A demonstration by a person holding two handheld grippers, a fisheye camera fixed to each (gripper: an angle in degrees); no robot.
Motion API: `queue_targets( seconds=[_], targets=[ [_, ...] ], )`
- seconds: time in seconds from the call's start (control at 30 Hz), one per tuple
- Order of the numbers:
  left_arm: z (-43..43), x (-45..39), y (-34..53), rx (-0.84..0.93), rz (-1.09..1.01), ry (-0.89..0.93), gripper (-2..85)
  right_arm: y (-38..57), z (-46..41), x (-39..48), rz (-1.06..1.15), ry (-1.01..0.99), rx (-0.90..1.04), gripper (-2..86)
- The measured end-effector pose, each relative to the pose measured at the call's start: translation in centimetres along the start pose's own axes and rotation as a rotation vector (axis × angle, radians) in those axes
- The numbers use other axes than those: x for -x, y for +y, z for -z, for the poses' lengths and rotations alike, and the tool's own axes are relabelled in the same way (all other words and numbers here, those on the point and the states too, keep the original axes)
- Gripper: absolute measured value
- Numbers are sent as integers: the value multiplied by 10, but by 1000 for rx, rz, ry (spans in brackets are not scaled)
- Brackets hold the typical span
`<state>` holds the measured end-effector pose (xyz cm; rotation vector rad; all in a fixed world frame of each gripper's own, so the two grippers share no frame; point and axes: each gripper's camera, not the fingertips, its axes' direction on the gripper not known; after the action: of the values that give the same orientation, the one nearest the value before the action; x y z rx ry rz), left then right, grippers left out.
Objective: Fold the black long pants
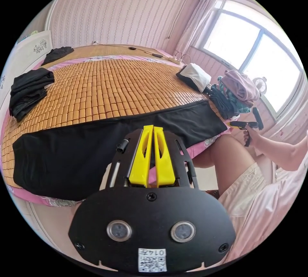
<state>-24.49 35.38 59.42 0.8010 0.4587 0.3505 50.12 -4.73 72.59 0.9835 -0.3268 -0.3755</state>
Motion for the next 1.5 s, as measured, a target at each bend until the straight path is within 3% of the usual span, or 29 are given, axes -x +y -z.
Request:
queue_targets(
  seconds=[0.13, 0.37, 0.53, 0.7, 1.1, 1.2, 1.27, 1.33, 1.43, 1.5],
  targets=[
    [6, 25, -10, 151, 46, -19, 17, -10, 3, -31, -5, -55, 112, 111],
    [0, 62, -8, 338, 59, -161, -5, -10, 52, -44, 82, -18, 77, 9],
    [-26, 79, -11, 493, 36, -199, -9, -8, 140, -46, 144, -196, -175, 5],
    [-33, 68, -24, 510, -75, -244, -10, -19, 209, -44, 211, -360, -337, 5],
    [-81, 0, -62, 418, -181, 189, -10, -36, 349, 39, 510, -475, -672, 6],
    [-71, -22, -66, 306, -215, 250, -10, -36, 336, 120, 718, -595, -576, 8],
    [-43, -18, -67, 217, -188, 302, -10, -31, 301, 182, 860, -631, -425, 10],
    [-15, -5, -64, 183, -151, 315, -10, -10, 226, 258, 999, -683, -151, 14],
    [25, 27, -47, 253, -96, 284, -10, 31, 105, 317, 1027, -621, 210, 28],
    [45, 49, -33, 313, -62, 232, -10, 58, 43, 330, 1001, -524, 348, 41]
  ],
)
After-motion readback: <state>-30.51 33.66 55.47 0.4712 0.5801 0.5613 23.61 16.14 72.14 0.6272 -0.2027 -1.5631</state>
